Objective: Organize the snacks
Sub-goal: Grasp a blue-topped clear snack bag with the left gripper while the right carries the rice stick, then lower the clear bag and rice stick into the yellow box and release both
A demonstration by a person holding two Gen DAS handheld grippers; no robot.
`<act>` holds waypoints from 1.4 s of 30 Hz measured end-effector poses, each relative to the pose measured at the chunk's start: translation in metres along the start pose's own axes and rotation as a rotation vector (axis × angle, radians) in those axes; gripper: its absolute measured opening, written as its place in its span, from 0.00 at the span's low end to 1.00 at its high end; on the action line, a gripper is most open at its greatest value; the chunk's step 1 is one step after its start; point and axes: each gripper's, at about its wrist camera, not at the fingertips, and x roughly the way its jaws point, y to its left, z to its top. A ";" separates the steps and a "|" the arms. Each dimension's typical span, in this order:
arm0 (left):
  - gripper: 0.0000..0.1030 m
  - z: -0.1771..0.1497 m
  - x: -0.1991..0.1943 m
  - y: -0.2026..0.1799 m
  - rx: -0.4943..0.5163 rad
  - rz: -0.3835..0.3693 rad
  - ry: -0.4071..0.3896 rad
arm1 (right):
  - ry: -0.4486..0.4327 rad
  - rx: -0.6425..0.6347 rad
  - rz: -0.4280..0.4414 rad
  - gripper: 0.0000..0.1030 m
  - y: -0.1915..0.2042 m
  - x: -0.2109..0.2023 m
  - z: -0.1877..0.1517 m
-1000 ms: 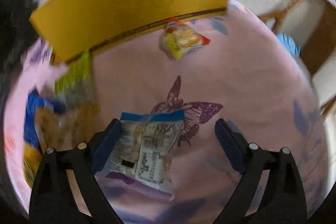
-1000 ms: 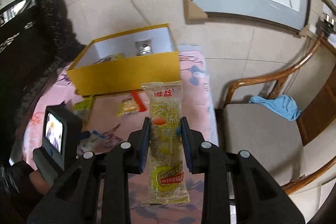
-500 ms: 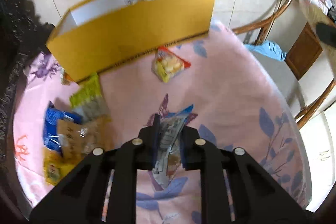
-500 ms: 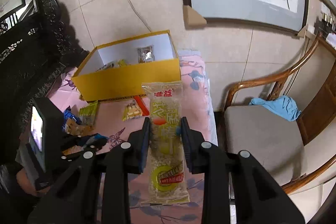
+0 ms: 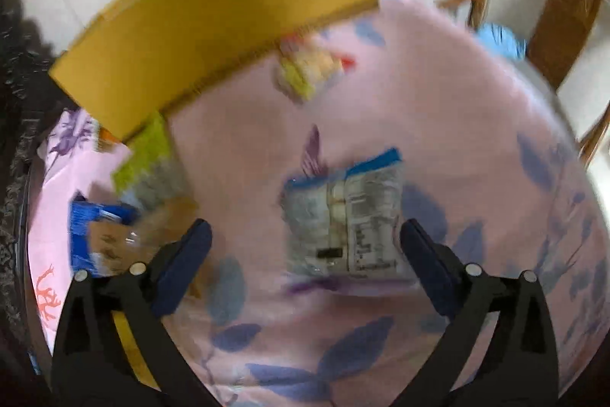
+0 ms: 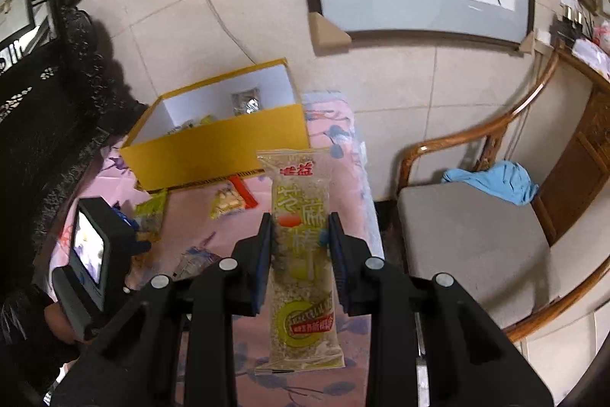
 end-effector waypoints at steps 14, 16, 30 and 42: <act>0.53 0.009 -0.006 -0.012 -0.051 -0.110 -0.033 | 0.020 -0.023 -0.013 0.28 0.007 0.007 -0.010; 0.52 0.008 -0.007 -0.015 -0.078 -0.121 -0.023 | 0.015 -0.032 -0.017 0.28 0.007 0.006 -0.009; 0.52 -0.006 -0.004 -0.001 -0.143 -0.132 0.012 | 0.148 -0.444 0.096 0.86 -0.025 0.102 0.008; 0.52 -0.008 -0.010 -0.008 -0.225 -0.106 0.023 | 0.314 -0.384 0.081 0.29 -0.008 0.156 -0.032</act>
